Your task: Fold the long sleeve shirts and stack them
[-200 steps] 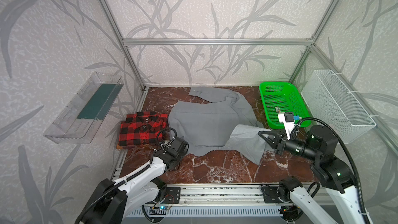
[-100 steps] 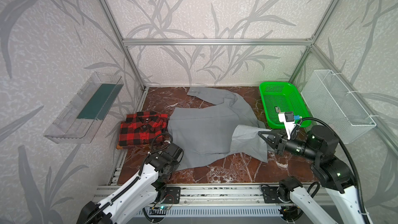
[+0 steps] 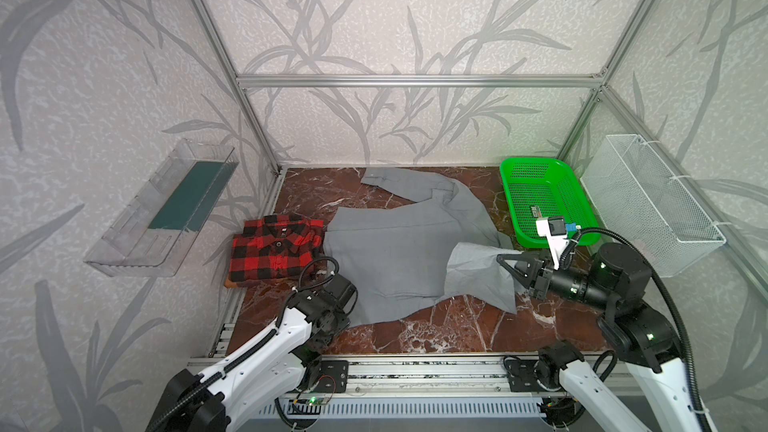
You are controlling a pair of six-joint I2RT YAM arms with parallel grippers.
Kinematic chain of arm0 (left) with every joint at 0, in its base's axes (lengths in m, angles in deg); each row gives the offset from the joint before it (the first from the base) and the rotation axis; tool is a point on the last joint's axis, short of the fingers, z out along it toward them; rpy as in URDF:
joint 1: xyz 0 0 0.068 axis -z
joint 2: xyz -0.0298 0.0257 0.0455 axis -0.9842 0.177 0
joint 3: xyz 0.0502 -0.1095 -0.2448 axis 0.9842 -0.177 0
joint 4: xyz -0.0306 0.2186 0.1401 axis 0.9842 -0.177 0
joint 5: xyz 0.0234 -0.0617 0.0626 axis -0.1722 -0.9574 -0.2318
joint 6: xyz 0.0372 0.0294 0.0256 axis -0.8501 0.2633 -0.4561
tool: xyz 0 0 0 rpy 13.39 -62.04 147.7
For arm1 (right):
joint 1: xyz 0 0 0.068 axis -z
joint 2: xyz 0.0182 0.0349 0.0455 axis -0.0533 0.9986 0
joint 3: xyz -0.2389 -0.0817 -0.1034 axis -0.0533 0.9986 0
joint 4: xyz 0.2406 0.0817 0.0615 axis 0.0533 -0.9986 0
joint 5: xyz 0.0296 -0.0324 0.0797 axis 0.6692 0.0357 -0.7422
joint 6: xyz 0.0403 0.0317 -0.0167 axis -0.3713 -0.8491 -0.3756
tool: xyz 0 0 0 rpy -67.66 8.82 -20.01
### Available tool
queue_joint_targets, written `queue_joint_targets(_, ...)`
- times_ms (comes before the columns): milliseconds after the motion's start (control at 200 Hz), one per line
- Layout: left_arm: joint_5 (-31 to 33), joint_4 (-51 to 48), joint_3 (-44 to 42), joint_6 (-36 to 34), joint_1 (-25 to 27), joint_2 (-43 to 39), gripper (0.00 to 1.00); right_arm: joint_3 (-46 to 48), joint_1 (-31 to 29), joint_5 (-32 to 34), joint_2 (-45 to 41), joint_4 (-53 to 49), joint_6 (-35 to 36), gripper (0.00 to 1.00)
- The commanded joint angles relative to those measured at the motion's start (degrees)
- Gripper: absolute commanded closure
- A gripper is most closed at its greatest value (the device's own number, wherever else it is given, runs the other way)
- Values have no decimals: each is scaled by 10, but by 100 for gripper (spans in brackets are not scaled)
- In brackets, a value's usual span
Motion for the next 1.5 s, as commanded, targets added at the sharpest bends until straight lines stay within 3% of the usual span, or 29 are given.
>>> queue_joint_targets(0, 0, 1, -8, 18, 11, 10, 51, 3, -3, -16, -3, 23, -7, 100)
queue_joint_targets(110, 6, 6, -11, 14, 13, 19, 54, 3, -3, -17, -3, 27, -10, 100)
queue_joint_targets(205, 0, 27, -28, 13, 15, 25, 61, 3, -4, -20, -4, 30, -13, 100)
queue_joint_targets(525, 5, 50, -29, -12, 15, 41, 100, -6, -5, -19, -5, 11, -3, 100)
queue_joint_targets(855, 69, -78, 60, -18, 14, -48, 100, -65, -5, 25, 5, -87, 83, 100)
queue_joint_targets(1135, 88, -167, 139, -22, 6, -26, 100, -92, -5, 93, 17, -146, 123, 100)
queue_joint_targets(1315, 108, -229, 195, -31, -12, -34, 100, -98, -5, 125, 30, -137, 125, 100)
queue_joint_targets(1495, 96, -225, 209, -50, -33, -7, 100, -112, -5, 162, 74, -102, 120, 100)
